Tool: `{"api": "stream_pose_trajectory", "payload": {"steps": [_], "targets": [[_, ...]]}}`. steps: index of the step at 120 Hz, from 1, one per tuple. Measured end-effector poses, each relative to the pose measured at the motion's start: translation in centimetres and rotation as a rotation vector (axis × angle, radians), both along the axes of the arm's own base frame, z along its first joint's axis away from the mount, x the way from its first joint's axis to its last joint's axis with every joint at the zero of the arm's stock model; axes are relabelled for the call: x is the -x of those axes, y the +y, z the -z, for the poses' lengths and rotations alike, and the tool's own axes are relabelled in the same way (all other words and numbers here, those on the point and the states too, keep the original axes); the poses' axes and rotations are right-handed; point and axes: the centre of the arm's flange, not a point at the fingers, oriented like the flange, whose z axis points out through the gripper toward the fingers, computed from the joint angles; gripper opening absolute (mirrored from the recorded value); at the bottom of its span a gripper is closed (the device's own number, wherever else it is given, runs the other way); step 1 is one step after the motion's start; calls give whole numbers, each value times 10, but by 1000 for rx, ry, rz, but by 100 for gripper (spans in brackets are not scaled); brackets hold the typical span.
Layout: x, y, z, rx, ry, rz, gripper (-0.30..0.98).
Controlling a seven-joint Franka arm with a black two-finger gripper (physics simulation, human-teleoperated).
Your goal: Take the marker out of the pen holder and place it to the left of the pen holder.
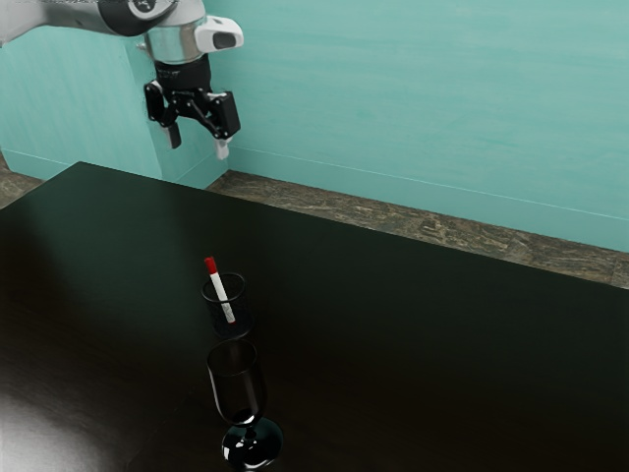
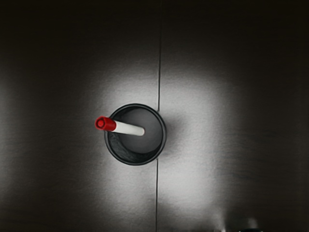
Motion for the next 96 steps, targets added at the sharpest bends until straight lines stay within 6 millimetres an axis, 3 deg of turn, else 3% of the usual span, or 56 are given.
{"api": "stream_pose_trajectory", "payload": {"steps": [14,25,49,62,73,96], "targets": [[-6,-5,13,0,24,2,69],[-27,-5,55,2,85,-2,69],[-57,-6,124,32,149,-13,69],[-60,6,156,71,168,-52,69],[-53,12,200,100,196,-86,69],[-51,90,206,195,191,-257,69]]}}
